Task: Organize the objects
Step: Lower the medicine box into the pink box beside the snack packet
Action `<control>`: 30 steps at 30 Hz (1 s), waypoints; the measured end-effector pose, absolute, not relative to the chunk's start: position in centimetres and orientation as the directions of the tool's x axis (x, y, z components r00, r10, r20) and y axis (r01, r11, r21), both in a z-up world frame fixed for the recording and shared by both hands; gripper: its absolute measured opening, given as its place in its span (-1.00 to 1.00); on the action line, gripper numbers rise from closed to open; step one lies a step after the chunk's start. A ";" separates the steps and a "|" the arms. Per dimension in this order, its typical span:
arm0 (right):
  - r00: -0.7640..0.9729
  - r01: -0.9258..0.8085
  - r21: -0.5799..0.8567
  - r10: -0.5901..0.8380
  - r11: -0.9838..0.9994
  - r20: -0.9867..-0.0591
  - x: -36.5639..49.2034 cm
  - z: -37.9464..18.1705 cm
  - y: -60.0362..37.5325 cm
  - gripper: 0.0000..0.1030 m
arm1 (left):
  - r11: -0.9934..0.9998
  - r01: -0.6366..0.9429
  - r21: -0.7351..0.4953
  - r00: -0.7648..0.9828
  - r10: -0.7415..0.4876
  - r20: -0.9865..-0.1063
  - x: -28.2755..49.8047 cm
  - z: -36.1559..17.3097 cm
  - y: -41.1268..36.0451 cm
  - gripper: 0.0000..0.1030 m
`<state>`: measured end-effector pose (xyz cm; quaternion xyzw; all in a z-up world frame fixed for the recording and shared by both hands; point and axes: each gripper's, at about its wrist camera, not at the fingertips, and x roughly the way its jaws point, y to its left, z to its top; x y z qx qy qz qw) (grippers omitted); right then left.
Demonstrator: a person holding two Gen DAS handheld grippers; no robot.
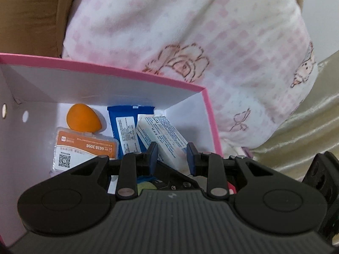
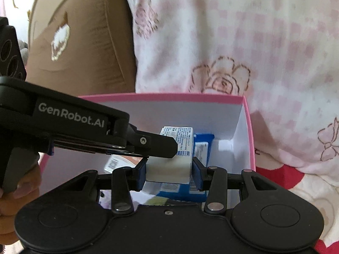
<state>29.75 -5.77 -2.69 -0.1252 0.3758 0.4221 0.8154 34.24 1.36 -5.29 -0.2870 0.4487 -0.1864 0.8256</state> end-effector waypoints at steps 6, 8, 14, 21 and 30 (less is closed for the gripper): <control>0.412 -0.801 -0.020 0.526 0.599 -0.744 29.5 -4.0 -4.4 -0.07 | 0.775 0.047 -0.630 0.488 -0.568 -0.663 35.8 -6.8 0.7 -0.49; 0.413 -0.801 -0.036 0.507 0.598 -0.757 29.6 -4.4 -4.0 -0.07 | 0.767 0.029 -0.641 0.477 -0.574 -0.665 36.2 -7.5 0.9 -0.49; 0.356 -0.783 0.023 0.479 0.621 -0.802 31.1 -4.9 -3.4 0.01 | 0.772 -0.008 -0.636 0.446 -0.566 -0.693 37.2 -8.5 0.6 -0.49; 0.334 -0.799 0.014 0.464 0.601 -0.821 30.8 -5.5 -3.4 0.01 | 0.799 -0.017 -0.601 0.463 -0.526 -0.713 37.0 -9.5 -0.3 -0.54; 0.346 -0.787 -0.015 0.422 0.616 -0.838 30.9 -6.5 -2.8 0.00 | 0.838 -0.052 -0.544 0.488 -0.454 -0.745 37.0 -9.9 -1.3 -0.53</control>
